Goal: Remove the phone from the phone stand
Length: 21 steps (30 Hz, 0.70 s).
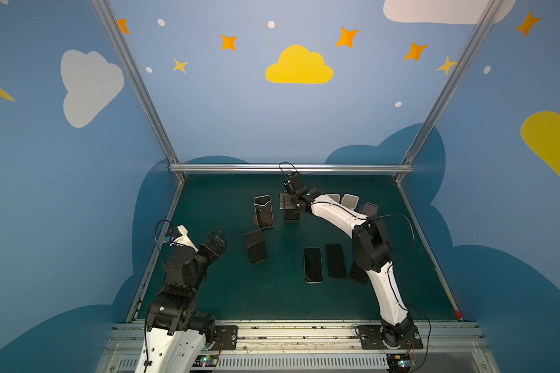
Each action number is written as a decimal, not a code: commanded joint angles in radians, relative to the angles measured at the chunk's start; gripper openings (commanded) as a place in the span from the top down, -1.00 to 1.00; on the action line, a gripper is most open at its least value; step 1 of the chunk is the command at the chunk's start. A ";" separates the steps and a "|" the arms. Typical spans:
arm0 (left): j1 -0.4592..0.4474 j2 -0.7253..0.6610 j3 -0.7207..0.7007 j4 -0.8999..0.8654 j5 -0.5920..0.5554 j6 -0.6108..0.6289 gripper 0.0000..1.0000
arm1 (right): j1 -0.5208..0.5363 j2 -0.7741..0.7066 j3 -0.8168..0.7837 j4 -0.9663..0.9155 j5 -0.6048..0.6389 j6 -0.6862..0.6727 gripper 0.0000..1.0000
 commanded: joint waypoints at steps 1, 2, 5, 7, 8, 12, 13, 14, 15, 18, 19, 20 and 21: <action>-0.006 0.002 -0.003 0.000 0.003 0.014 -1.00 | 0.002 0.028 0.038 0.018 0.025 0.004 -0.78; -0.006 0.003 -0.003 0.000 0.003 0.014 -0.99 | 0.002 0.032 0.040 0.023 0.025 -0.001 -0.76; -0.009 0.011 -0.001 -0.003 0.000 0.018 -0.99 | -0.004 0.043 0.042 0.035 0.028 -0.009 -0.70; -0.011 0.018 0.000 -0.005 0.001 0.019 -0.99 | -0.006 0.046 0.037 0.047 0.020 -0.003 -0.63; -0.010 0.017 0.000 -0.002 0.003 0.019 -1.00 | -0.005 0.046 0.034 0.053 0.021 -0.005 -0.59; -0.010 0.017 0.001 -0.003 -0.004 0.021 -0.99 | -0.002 0.045 0.030 0.062 0.017 -0.012 -0.47; -0.010 0.018 0.001 -0.005 -0.003 0.021 -1.00 | -0.002 0.043 0.026 0.065 0.017 -0.013 -0.45; -0.011 0.018 0.000 -0.004 -0.002 0.020 -0.99 | -0.002 0.040 0.023 0.071 0.014 -0.012 -0.44; -0.010 0.018 0.001 -0.003 -0.002 0.020 -0.99 | -0.002 0.035 0.018 0.073 0.013 -0.011 -0.44; -0.010 0.021 0.001 -0.003 -0.002 0.020 -0.99 | -0.003 0.019 -0.003 0.087 0.015 -0.018 -0.43; -0.010 0.021 0.001 -0.003 0.000 0.020 -1.00 | -0.002 0.012 -0.010 0.090 0.015 -0.018 -0.43; -0.010 0.021 0.001 -0.003 0.000 0.021 -0.99 | -0.001 0.006 -0.017 0.093 0.016 -0.018 -0.43; -0.010 0.021 0.001 -0.003 0.000 0.021 -0.99 | -0.001 -0.003 -0.026 0.099 0.016 -0.019 -0.42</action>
